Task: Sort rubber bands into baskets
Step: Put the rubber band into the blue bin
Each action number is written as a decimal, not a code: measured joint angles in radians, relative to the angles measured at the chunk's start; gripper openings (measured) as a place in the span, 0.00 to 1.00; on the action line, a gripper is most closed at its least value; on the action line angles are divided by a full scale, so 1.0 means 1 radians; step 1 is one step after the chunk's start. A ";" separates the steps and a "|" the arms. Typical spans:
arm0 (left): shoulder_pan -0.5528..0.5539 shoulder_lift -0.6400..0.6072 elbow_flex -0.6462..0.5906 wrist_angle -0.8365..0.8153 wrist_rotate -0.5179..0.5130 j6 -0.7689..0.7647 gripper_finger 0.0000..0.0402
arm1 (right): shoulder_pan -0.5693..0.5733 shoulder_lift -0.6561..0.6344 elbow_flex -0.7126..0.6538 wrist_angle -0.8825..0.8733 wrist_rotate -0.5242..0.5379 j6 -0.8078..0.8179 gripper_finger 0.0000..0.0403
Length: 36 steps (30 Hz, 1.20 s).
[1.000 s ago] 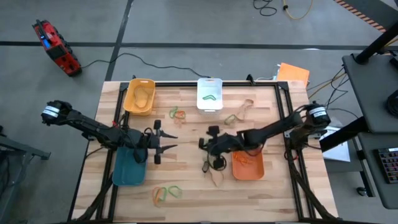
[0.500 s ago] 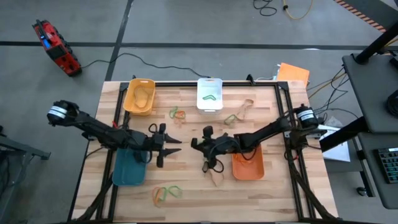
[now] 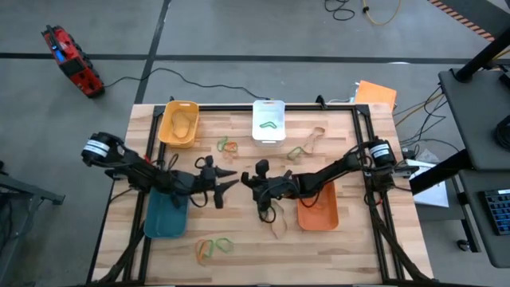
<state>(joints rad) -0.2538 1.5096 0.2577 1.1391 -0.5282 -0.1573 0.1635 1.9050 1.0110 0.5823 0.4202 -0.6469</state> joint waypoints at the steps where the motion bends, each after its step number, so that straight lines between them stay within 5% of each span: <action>1: 0.003 0.015 0.007 0.001 -0.010 -0.006 0.32 | 0.000 0.001 0.002 0.000 0.000 -0.001 0.02; 22: 0.020 0.192 0.154 -0.001 0.016 0.044 0.31 | 0.000 0.005 0.002 -0.003 0.000 0.026 0.02; 31: 0.020 0.178 0.146 -0.003 0.015 0.062 0.03 | 0.000 0.003 0.001 -0.031 0.000 0.054 0.02; 36: 0.020 0.178 0.146 -0.002 0.015 0.067 0.01 | -0.005 0.000 0.001 -0.032 0.000 0.135 0.04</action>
<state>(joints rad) -0.2337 1.6878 0.4042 1.1366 -0.5133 -0.0906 0.1589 1.9049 1.0122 0.5503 0.4200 -0.5117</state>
